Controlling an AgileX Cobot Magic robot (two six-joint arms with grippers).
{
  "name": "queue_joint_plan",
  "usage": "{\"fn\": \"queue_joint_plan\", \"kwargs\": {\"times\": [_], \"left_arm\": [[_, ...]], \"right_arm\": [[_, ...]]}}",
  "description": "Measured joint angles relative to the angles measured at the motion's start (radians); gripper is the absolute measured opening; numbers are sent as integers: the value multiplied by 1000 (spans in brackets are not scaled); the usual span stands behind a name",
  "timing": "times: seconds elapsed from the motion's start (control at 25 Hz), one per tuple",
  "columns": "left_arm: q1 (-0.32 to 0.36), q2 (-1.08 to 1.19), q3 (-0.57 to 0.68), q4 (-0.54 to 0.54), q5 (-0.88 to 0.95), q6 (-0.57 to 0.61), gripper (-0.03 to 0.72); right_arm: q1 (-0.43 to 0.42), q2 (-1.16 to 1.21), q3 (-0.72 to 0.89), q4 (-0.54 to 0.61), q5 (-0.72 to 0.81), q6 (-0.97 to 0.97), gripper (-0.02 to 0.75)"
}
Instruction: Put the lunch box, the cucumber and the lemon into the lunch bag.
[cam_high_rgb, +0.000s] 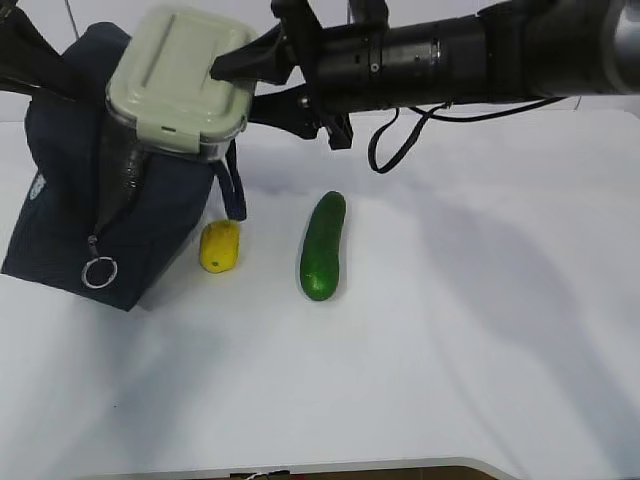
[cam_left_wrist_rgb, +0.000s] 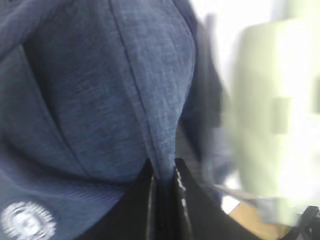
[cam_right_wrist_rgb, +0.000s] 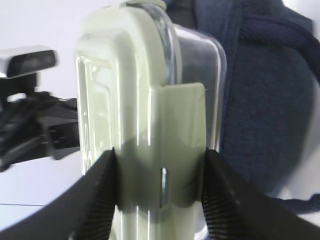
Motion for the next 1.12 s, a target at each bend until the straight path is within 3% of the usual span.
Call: {"fn": "queue_joint_plan", "kwargs": {"times": [0.8,1.12], "left_arm": [[-16,13,0,-74,-2,96,1],[-56,13,0,-78,-16,130,1]], "right_arm": [[35,136,-66,55,15,-10,378],[42,138,-93,-10,-27,-14,378]]}}
